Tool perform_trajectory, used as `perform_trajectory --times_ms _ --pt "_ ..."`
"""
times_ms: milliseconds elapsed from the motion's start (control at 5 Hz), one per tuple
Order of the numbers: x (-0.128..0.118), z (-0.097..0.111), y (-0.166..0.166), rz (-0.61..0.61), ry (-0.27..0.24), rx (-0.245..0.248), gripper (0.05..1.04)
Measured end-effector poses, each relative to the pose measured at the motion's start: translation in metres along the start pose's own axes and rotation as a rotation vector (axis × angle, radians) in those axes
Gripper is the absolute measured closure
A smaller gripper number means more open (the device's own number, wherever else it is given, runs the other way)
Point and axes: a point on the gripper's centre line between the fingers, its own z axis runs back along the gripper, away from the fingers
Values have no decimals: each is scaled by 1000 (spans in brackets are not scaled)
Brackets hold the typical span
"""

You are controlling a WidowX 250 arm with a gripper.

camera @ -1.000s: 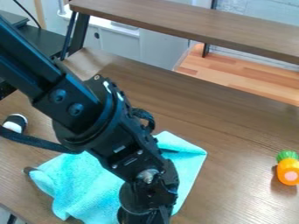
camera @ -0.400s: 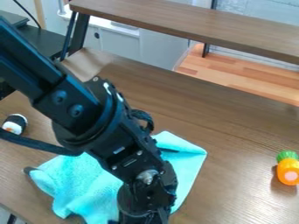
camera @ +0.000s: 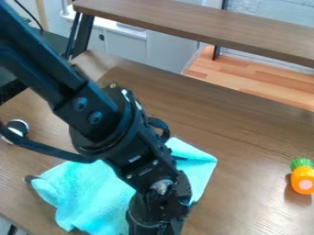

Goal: Unfold the blue cloth with a corn figure on it from bottom right to top left

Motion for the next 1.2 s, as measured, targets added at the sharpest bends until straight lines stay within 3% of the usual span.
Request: perform_trajectory --times_ms 200,400,600,800,1200 --pt "0 -3 5 5 7 -10 707" --pt "1 -2 7 4 6 -8 909" --pt "-3 -2 10 17 15 15 1007" --pt "-12 12 16 53 21 45 1030" --pt "-29 78 72 257 -39 -76 1032"
